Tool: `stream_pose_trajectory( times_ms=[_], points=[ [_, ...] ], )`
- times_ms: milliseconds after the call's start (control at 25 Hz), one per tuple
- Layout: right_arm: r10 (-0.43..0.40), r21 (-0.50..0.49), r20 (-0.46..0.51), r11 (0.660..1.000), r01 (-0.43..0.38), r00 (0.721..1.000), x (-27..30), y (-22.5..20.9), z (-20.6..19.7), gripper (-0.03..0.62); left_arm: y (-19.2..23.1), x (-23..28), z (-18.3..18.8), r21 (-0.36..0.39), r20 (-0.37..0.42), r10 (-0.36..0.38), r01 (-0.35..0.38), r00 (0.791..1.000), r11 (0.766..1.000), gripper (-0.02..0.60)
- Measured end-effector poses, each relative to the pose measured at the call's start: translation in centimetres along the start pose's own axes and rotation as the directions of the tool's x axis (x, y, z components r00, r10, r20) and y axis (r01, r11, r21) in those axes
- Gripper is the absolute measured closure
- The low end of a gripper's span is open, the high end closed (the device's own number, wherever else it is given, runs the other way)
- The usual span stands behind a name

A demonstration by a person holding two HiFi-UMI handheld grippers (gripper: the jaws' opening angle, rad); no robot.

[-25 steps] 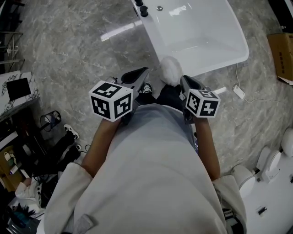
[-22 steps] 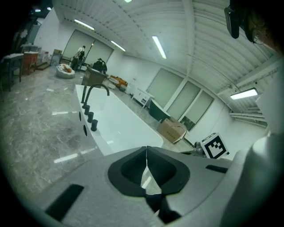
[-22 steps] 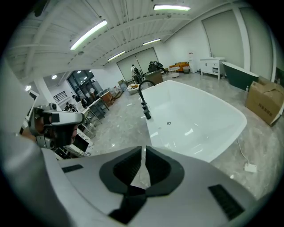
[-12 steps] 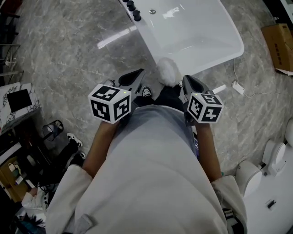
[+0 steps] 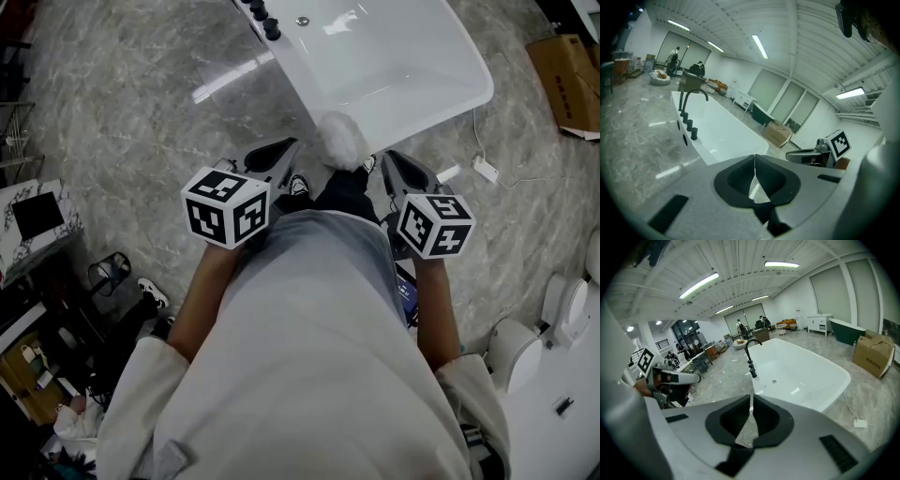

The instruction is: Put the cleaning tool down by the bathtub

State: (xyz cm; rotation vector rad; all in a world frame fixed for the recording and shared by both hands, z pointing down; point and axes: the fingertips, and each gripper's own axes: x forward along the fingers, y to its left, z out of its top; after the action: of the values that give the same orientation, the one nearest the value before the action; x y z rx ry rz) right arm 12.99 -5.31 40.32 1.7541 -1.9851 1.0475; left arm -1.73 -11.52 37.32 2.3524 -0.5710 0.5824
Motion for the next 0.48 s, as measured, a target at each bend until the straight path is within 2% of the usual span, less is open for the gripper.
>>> stream_pose_trajectory(
  times_ms=[240, 480],
  points=[
    [0.036, 0.011, 0.028, 0.999, -0.036, 0.999, -1.3, 0.7, 0.6, 0.574, 0.6, -0.6, 0.0, -0.023, 0.021, 0.012, -0.012, 1.0, 1.0, 0.572],
    [0.026, 0.009, 0.03, 1.0, -0.026, 0.999, -1.7, 0.4, 0.4, 0.582, 0.3, -0.5, -0.1, -0.022, 0.025, 0.01, -0.01, 1.0, 1.0, 0.572]
  ],
)
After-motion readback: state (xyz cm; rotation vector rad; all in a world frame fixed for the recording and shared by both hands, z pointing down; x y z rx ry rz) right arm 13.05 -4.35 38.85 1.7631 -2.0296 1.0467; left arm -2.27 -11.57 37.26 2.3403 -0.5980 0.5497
